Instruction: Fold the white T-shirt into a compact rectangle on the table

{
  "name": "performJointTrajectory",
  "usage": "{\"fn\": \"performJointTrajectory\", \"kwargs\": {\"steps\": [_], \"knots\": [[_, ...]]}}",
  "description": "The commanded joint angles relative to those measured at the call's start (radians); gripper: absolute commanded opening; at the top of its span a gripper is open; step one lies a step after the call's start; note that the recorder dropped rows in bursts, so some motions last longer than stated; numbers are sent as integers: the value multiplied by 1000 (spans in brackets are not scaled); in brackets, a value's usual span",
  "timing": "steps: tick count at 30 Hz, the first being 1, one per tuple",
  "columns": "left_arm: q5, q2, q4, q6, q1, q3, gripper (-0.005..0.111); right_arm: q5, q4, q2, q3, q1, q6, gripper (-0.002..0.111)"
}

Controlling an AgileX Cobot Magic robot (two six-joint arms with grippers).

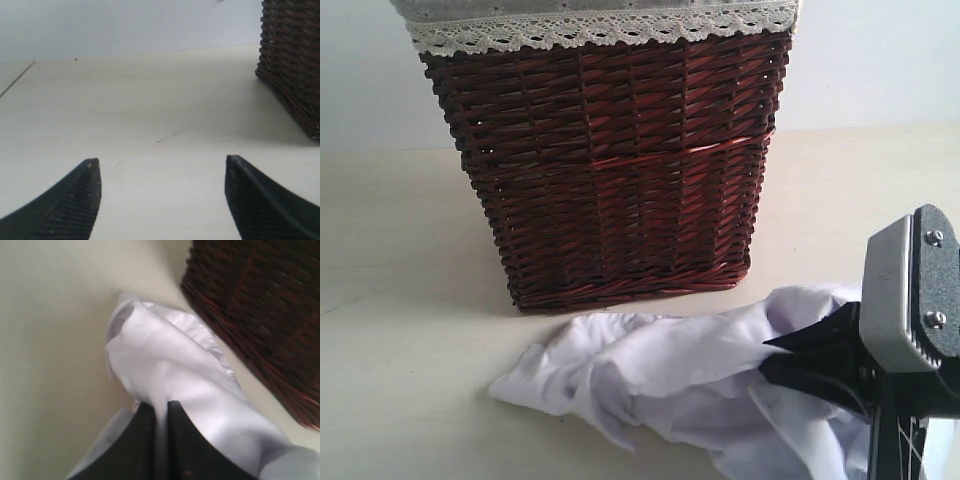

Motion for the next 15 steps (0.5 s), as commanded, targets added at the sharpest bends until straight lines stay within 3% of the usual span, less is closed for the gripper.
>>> {"fn": "performJointTrajectory", "kwargs": {"steps": [1, 9, 15], "knots": [[-6, 4, -4, 4, -3, -1, 68, 94, 28, 26, 2, 0, 7, 0], [-6, 4, -4, 4, -3, -1, 68, -122, -30, 74, 2, 0, 33, 1], [-6, 4, -4, 4, -3, -1, 68, -137, -62, 138, 2, 0, 33, 14]]}}
